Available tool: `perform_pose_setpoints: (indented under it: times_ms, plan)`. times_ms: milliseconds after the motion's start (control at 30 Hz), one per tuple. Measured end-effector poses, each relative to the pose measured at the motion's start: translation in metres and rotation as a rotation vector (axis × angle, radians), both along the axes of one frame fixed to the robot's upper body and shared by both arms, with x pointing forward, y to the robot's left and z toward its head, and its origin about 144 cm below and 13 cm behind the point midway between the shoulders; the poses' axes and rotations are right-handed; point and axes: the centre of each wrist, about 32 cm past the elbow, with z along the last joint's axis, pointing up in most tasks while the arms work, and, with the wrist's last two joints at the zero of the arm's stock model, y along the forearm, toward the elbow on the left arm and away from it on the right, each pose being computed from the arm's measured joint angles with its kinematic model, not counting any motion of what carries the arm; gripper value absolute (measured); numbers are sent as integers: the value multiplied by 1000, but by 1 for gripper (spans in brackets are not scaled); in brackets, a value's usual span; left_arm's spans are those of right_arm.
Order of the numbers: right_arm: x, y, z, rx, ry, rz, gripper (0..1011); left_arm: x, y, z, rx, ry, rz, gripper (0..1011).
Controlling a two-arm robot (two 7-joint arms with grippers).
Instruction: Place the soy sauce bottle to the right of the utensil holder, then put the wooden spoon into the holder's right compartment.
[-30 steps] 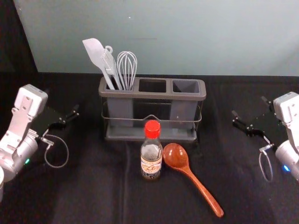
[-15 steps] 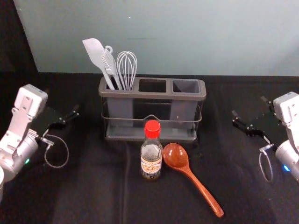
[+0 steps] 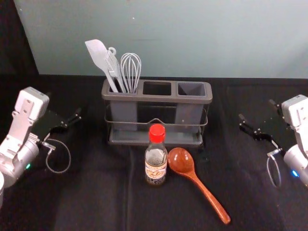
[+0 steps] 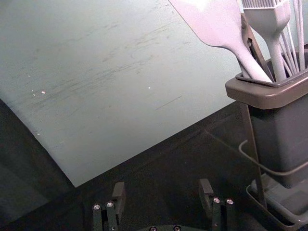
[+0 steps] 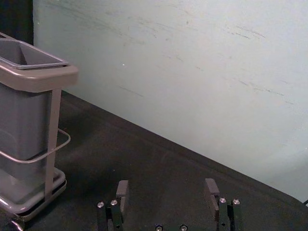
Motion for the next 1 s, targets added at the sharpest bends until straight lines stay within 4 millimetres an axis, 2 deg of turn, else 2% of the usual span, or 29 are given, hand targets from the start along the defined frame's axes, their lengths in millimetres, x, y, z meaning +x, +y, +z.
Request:
perform_pose_setpoints:
  times_ms: [200, 433, 667, 1000]
  plan:
    - [0, 0, 1, 1, -3, 1, 1003, 0, 0, 0, 0, 0, 0, 1005]
    - [-8, -5, 13, 29, -50, 29, 1003, 0, 0, 0, 0, 0, 0, 1005]
    - [-29, -14, 31, 86, -93, 85, 1002, 0, 0, 0, 0, 0, 0, 1005]
    - [-60, -30, 40, 229, -79, 200, 1003, 0, 0, 0, 0, 0, 0, 1005]
